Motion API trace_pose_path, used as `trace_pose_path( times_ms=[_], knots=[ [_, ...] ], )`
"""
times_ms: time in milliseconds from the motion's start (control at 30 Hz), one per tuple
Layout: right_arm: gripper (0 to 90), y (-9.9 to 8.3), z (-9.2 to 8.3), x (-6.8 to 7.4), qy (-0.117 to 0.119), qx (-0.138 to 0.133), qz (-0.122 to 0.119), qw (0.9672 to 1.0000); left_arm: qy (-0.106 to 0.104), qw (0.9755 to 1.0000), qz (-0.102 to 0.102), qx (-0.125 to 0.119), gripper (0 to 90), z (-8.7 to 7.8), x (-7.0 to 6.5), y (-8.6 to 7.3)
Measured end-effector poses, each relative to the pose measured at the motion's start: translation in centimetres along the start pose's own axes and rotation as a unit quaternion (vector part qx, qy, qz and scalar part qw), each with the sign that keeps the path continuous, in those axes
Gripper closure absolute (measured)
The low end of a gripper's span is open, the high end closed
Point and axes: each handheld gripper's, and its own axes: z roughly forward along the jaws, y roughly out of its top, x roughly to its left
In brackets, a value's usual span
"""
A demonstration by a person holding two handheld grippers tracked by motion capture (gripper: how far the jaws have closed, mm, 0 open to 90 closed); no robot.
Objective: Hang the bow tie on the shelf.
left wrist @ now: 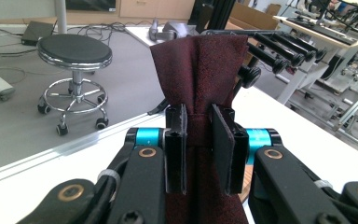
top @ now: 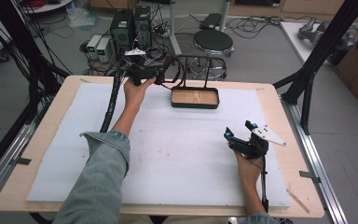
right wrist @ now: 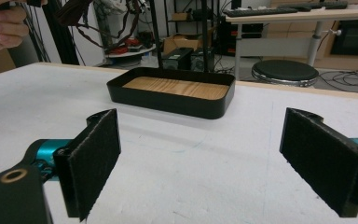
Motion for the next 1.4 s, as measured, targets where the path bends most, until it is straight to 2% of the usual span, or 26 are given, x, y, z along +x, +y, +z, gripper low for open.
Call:
trace_pose_path(
  times_ms=[400, 900, 1067, 1400],
  knots=[
    [11.5, 0.0, 0.0, 0.0, 0.000, 0.000, -0.001, 1.0000, 0.000, 0.9999, -0.001, 0.011, 74.5, 0.3, 0.2, -0.4],
    [11.5, 0.0, 0.0, 0.0, -0.001, 0.000, 0.000, 1.0000, -0.001, 1.0000, 0.001, 0.003, 68.6, -0.1, 0.1, -0.2],
    [11.5, 0.0, 0.0, 0.0, -0.001, 0.000, 0.001, 1.0000, -0.002, 0.9999, 0.013, 0.002, 61.1, -0.5, -0.1, 0.1],
    [11.5, 0.0, 0.0, 0.0, -0.001, 0.000, -0.001, 1.0000, 0.004, 0.9987, 0.049, -0.008, 55.1, -2.0, -1.1, 1.0]
  ],
)
